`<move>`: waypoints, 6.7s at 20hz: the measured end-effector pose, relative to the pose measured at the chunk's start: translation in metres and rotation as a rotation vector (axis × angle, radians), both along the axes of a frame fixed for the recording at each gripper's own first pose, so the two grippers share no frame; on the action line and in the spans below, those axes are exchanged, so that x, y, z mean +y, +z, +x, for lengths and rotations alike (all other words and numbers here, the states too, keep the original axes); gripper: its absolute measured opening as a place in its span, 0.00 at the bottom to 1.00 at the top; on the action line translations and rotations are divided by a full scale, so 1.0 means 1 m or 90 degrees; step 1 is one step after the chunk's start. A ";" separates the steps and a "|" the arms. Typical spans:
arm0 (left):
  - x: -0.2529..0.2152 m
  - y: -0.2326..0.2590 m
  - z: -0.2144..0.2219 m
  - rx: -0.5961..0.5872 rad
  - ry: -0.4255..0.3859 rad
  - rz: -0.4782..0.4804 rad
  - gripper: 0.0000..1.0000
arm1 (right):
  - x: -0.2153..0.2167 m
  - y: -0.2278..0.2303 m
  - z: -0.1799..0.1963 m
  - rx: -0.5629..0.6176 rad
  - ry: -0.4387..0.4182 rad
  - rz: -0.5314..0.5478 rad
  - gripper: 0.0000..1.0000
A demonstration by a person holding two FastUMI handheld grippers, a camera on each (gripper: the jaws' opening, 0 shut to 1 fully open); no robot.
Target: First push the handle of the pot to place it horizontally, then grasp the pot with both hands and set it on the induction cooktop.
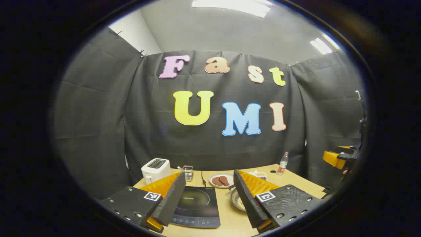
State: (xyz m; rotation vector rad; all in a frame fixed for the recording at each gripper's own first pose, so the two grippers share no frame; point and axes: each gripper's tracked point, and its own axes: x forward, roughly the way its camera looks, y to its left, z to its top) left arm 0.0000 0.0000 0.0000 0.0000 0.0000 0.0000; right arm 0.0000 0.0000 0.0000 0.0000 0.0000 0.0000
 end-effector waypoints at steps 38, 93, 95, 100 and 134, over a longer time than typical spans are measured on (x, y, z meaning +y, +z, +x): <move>0.052 -0.059 0.003 0.064 0.044 -0.001 0.89 | 0.124 -0.094 0.014 0.307 0.253 -0.063 0.58; -0.011 -0.112 0.020 0.208 0.177 -0.040 0.89 | 0.081 -0.309 0.076 0.716 0.353 -0.106 0.02; -0.014 -0.117 0.024 0.213 0.175 -0.053 0.89 | 0.074 -0.309 0.079 0.713 0.351 -0.117 0.02; -0.029 -0.116 0.036 0.202 0.154 -0.087 0.85 | 0.060 -0.311 0.092 0.719 0.338 -0.118 0.02; -0.152 -0.134 0.082 0.234 0.105 -0.019 0.89 | -0.007 -0.313 0.201 0.682 0.283 0.002 0.02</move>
